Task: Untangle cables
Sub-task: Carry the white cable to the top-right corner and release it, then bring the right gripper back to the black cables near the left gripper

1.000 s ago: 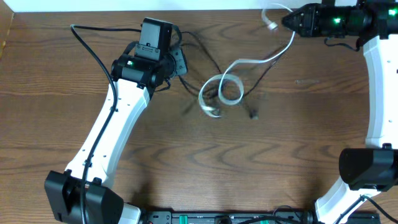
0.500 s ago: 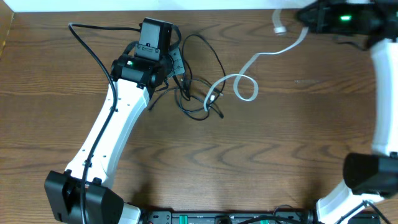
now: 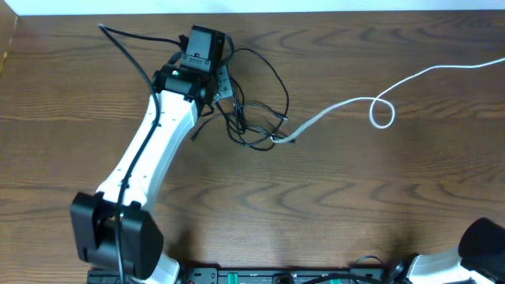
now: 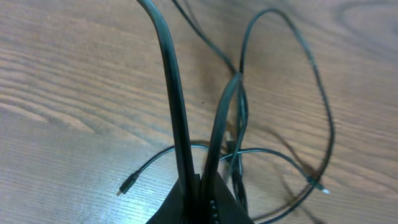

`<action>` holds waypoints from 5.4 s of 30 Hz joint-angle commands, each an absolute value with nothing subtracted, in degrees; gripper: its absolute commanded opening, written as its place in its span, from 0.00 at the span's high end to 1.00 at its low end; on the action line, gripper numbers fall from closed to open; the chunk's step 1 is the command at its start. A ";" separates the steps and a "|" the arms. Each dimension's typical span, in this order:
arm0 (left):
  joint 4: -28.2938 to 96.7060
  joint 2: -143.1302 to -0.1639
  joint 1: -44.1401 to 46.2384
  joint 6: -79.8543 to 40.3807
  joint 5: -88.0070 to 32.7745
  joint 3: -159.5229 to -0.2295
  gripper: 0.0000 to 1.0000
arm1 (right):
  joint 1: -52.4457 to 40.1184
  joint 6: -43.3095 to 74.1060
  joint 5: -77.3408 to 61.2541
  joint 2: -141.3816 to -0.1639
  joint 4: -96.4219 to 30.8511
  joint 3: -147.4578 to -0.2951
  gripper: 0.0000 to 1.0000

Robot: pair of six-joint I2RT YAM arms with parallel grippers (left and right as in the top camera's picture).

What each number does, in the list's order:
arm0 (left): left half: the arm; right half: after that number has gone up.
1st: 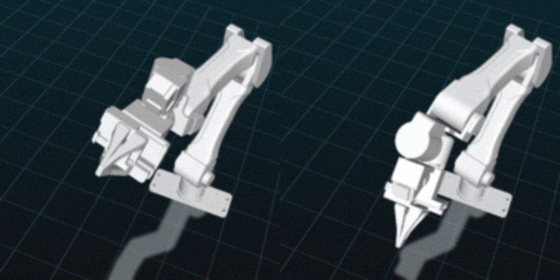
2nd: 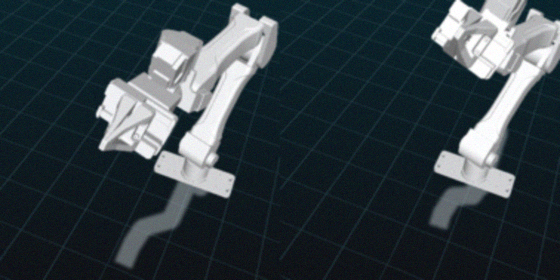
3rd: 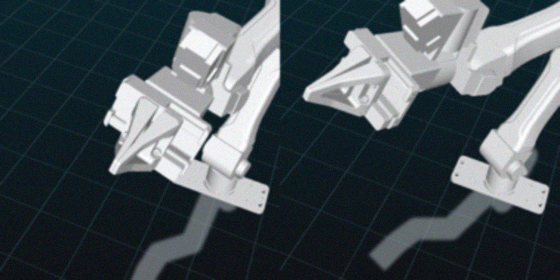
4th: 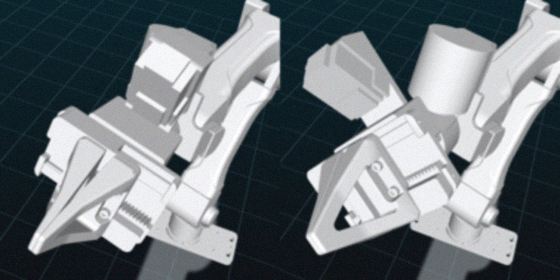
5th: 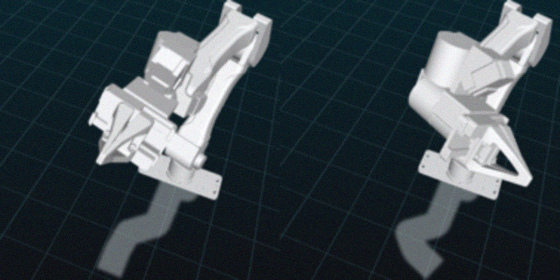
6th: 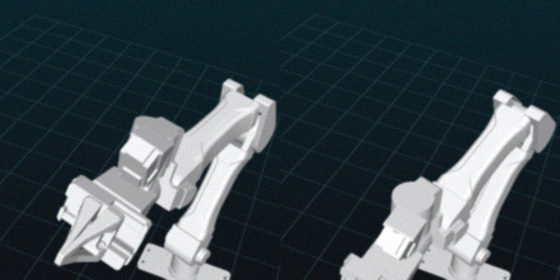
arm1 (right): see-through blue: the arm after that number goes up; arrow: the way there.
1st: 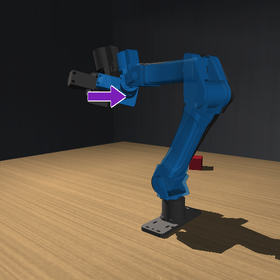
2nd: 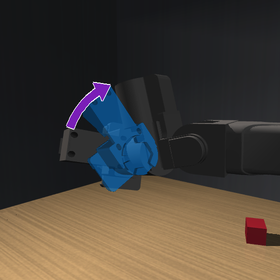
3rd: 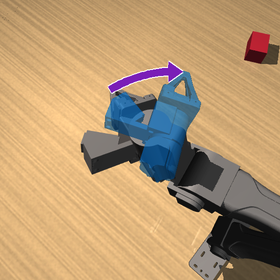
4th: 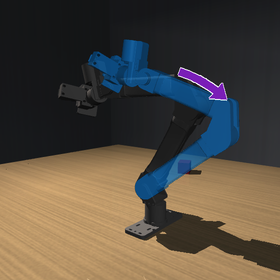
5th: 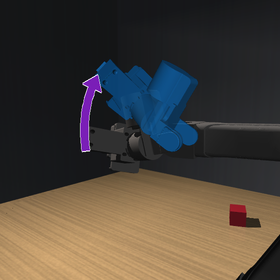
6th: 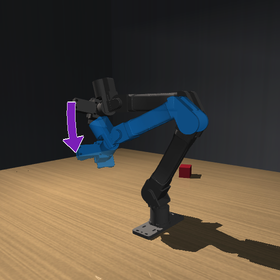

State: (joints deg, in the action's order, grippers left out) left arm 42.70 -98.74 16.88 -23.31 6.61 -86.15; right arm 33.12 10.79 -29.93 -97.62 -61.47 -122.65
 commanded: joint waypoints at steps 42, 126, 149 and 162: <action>43.20 -103.74 16.73 -23.18 6.46 -87.11 0.92 | 36.51 13.41 -17.89 -107.98 -29.45 -123.00 0.99; 17.28 -87.11 16.78 -32.67 -26.55 -88.03 0.92 | 0.73 -14.90 -42.04 -113.58 -70.35 -120.36 0.01; 14.22 -87.11 16.67 -41.23 -26.87 -88.03 0.92 | -13.85 -29.85 -45.32 -113.58 -66.76 -106.06 0.07; 14.06 -85.30 16.67 -40.88 -31.09 -88.03 0.92 | -15.79 -5.67 -30.22 -113.58 -44.62 -92.40 0.33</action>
